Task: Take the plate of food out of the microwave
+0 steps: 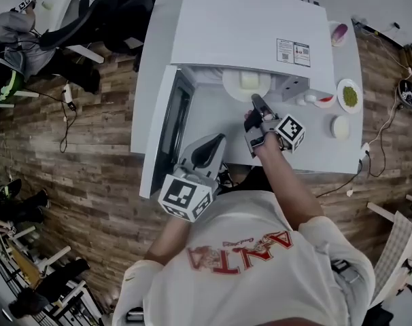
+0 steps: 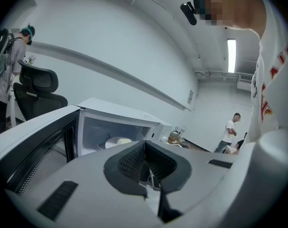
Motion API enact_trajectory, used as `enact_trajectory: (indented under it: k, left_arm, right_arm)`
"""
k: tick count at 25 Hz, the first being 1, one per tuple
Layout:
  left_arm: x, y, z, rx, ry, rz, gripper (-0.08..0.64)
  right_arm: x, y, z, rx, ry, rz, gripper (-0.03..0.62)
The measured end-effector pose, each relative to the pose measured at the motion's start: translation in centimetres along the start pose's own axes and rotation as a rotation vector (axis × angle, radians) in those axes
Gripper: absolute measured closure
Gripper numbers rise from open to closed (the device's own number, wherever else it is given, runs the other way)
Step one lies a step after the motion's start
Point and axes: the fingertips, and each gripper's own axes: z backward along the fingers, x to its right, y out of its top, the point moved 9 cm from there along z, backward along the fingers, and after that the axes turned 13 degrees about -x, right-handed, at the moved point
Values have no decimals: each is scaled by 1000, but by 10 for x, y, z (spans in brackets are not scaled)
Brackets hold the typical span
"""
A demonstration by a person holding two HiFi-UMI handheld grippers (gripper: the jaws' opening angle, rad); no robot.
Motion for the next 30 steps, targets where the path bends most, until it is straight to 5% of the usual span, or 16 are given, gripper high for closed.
enact_trajectory:
  k: [8, 14, 22, 30]
  left_arm:
    - [22, -1, -5, -8, -119, -73, 551]
    - [42, -2, -20, -31, -224, -129, 551]
    - [69, -2, -38, -78, -331, -195, 551]
    - [70, -3, -35, -92, -320, -197, 551]
  right_arm:
    - [13, -50, 65, -16, -9, -29, 574]
    - [31, -66, 124, 67, -24, -49, 575]
    - [62, -53, 199, 258, -68, -69, 575]
    - [90, -14, 252, 411, -119, -93, 575]
